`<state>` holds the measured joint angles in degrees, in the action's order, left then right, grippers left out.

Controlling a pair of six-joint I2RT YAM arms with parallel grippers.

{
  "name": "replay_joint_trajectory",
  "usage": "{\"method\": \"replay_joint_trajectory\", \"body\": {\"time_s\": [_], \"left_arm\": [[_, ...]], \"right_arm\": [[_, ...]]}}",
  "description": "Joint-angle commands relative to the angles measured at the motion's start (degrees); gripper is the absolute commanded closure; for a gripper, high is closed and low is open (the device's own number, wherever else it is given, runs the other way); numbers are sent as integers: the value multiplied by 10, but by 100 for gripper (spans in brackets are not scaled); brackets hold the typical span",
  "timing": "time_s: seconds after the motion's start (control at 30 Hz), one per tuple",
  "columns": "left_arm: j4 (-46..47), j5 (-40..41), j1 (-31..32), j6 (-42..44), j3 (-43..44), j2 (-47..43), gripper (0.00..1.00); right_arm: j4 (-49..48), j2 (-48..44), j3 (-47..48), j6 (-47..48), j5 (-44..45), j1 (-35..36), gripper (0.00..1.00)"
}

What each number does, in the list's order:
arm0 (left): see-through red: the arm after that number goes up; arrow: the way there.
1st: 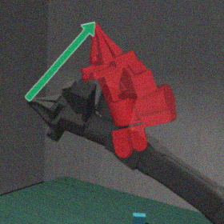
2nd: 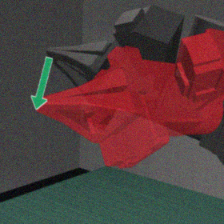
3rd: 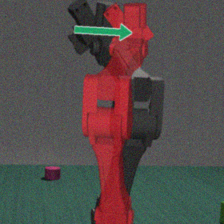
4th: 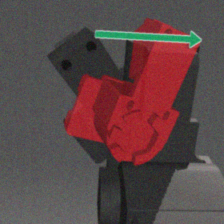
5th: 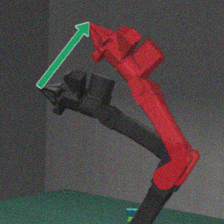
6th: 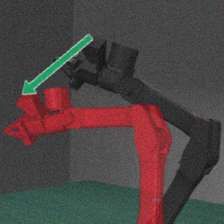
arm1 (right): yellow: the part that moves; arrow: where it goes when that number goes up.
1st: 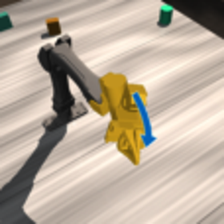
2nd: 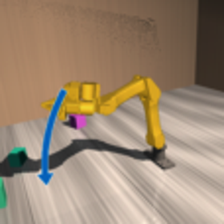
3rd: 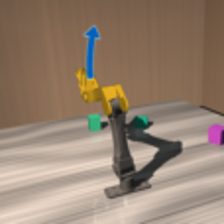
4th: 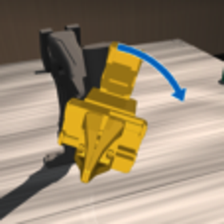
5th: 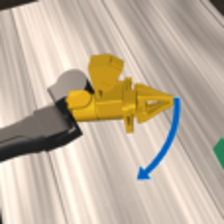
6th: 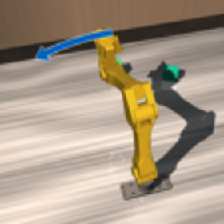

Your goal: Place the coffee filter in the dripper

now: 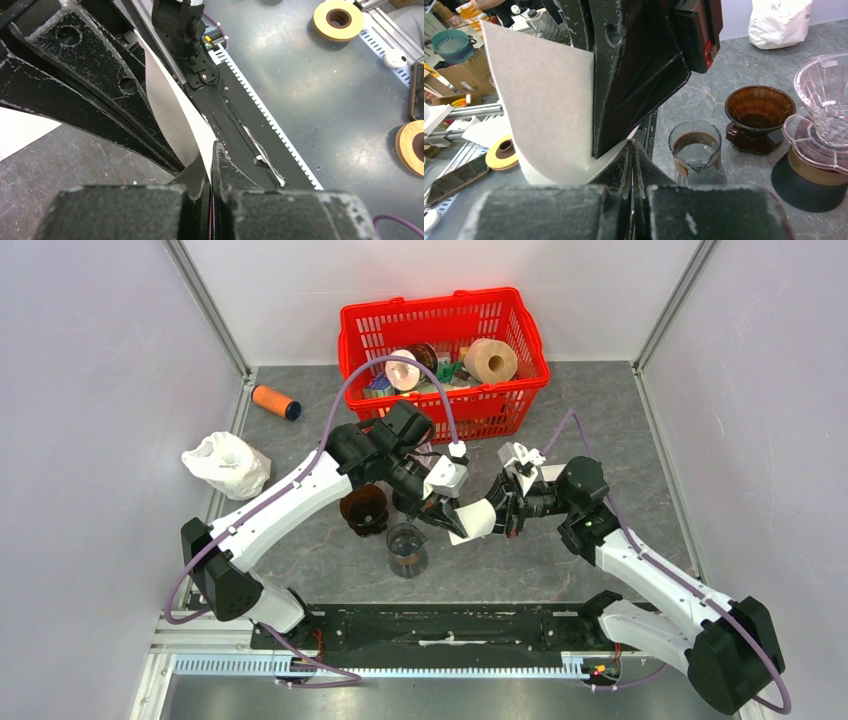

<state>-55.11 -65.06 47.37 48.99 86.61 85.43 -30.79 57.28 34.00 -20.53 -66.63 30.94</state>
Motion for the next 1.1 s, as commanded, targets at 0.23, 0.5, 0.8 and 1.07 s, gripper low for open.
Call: {"method": "replay_joint_trajectory", "body": {"time_s": [0.23,0.5,0.8,1.07], "left_arm": [[12,-11,3,7,6,-15,98],[11,0,3,10,2,-18,98],[17,24,3,-1,2,-23,98],[304,131,2,-285,-85,-52,98]], "right_arm": [[265,-73,29,143,34,7,100],[495,-147,73,178,224,7,55],[570,-272,61,30,598,7,12],[575,-415,38,-24,546,7,3]]}}
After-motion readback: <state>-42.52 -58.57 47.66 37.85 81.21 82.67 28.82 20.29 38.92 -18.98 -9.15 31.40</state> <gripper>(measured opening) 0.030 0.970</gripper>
